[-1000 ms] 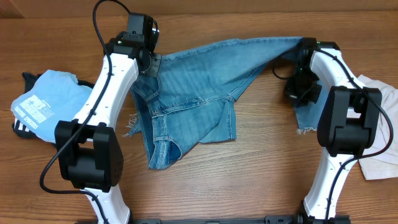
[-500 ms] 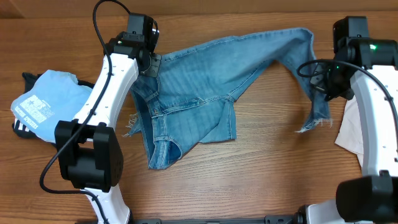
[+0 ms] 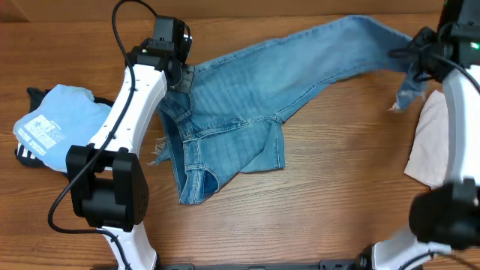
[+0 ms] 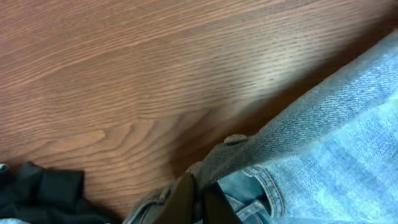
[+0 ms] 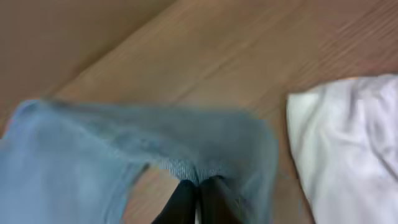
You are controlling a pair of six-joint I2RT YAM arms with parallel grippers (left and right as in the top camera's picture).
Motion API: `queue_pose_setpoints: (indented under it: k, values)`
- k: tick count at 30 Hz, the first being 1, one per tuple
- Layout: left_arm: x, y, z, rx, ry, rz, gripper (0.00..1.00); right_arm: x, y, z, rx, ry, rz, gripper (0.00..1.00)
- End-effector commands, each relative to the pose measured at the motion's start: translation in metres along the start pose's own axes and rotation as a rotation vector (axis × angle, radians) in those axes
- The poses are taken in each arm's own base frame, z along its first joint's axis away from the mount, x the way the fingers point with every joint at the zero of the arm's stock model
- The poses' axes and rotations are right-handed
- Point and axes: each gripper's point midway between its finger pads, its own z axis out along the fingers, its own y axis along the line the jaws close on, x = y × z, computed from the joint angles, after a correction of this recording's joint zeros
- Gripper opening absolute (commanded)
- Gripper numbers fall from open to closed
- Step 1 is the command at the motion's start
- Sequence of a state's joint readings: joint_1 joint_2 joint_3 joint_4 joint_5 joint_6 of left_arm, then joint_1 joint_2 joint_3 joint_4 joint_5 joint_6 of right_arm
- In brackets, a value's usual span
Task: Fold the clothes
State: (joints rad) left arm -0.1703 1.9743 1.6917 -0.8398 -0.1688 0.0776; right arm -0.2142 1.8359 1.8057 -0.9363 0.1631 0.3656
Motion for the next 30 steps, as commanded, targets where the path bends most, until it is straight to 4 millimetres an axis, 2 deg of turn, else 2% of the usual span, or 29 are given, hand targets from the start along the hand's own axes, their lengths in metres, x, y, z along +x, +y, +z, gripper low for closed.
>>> queue_pose_setpoints:
  k: [1, 2, 3, 5, 6, 8, 10, 11, 12, 14, 15, 18, 19, 21, 23, 24, 25, 27, 28, 30]
  values:
    - [-0.011, 0.003, -0.007, -0.014, -0.031, -0.013, 0.16, -0.012, 0.006, 0.064, -0.053, -0.016, 0.029, 0.08]
    - [-0.011, 0.002, -0.007, -0.014, -0.032, -0.011, 0.29, -0.012, 0.007, 0.072, -0.066, -0.014, 0.031, 0.24]
    - [-0.011, 0.000, -0.008, -0.013, -0.033, -0.008, 0.52, -0.012, 0.008, 0.077, -0.097, -0.004, 0.013, 0.61]
    - [-0.014, 0.001, -0.012, -0.012, -0.041, -0.009, 0.64, -0.014, -0.004, 0.074, -0.078, 0.006, 0.028, 0.78]
    - [-0.018, 0.002, -0.017, -0.012, -0.048, -0.010, 0.72, -0.011, -0.014, 0.067, -0.060, 0.040, 0.040, 0.81]
    - [-0.031, 0.000, -0.038, 0.025, -0.069, -0.012, 0.71, 0.005, -0.020, 0.052, -0.073, 0.134, 0.052, 0.82]
    - [-0.037, -0.009, -0.068, 0.096, -0.066, -0.004, 0.73, 0.029, -0.020, 0.033, -0.102, 0.240, 0.029, 0.82]
    - [-0.036, -0.020, -0.092, 0.172, -0.050, 0.007, 0.73, 0.044, -0.013, 0.021, -0.149, 0.307, -0.002, 0.82]
    - [-0.034, -0.029, -0.108, 0.221, -0.034, 0.013, 0.64, 0.054, -0.006, 0.011, -0.187, 0.349, -0.023, 0.81]
    - [-0.020, -0.033, -0.139, 0.268, 0.021, 0.021, 0.48, 0.066, 0.005, -0.009, -0.252, 0.395, -0.066, 0.80]
    - [-0.008, -0.031, -0.155, 0.268, 0.063, 0.001, 0.46, 0.067, 0.008, -0.022, -0.279, 0.402, -0.063, 0.80]
    - [0.021, -0.026, -0.195, 0.256, 0.122, -0.058, 0.50, 0.075, 0.015, -0.072, -0.332, 0.398, -0.102, 0.81]
    - [0.026, -0.027, -0.207, 0.260, 0.110, -0.049, 0.51, 0.079, 0.019, -0.091, -0.347, 0.389, -0.128, 0.81]
    - [0.037, -0.043, -0.230, 0.289, 0.081, -0.013, 0.57, 0.091, 0.029, -0.122, -0.374, 0.388, -0.170, 0.83]
    - [0.060, -0.065, -0.229, 0.307, 0.143, 0.026, 0.58, 0.113, 0.038, -0.138, -0.380, 0.441, -0.214, 0.85]
    - [0.076, -0.075, -0.219, 0.300, 0.210, 0.038, 0.58, 0.125, 0.042, -0.140, -0.379, 0.481, -0.237, 0.85]
    - [0.096, -0.086, -0.201, 0.275, 0.302, 0.043, 0.57, 0.138, 0.047, -0.138, -0.381, 0.513, -0.263, 0.85]
    - [0.122, -0.098, -0.168, 0.237, 0.401, 0.029, 0.57, 0.159, 0.053, -0.128, -0.383, 0.559, -0.302, 0.84]
    - [0.141, -0.104, -0.144, 0.223, 0.461, 0.011, 0.57, 0.177, 0.054, -0.119, -0.374, 0.603, -0.320, 0.84]
    - [0.179, -0.117, -0.107, 0.252, 0.559, -0.002, 0.56, 0.200, 0.052, -0.107, -0.363, 0.654, -0.348, 0.84]
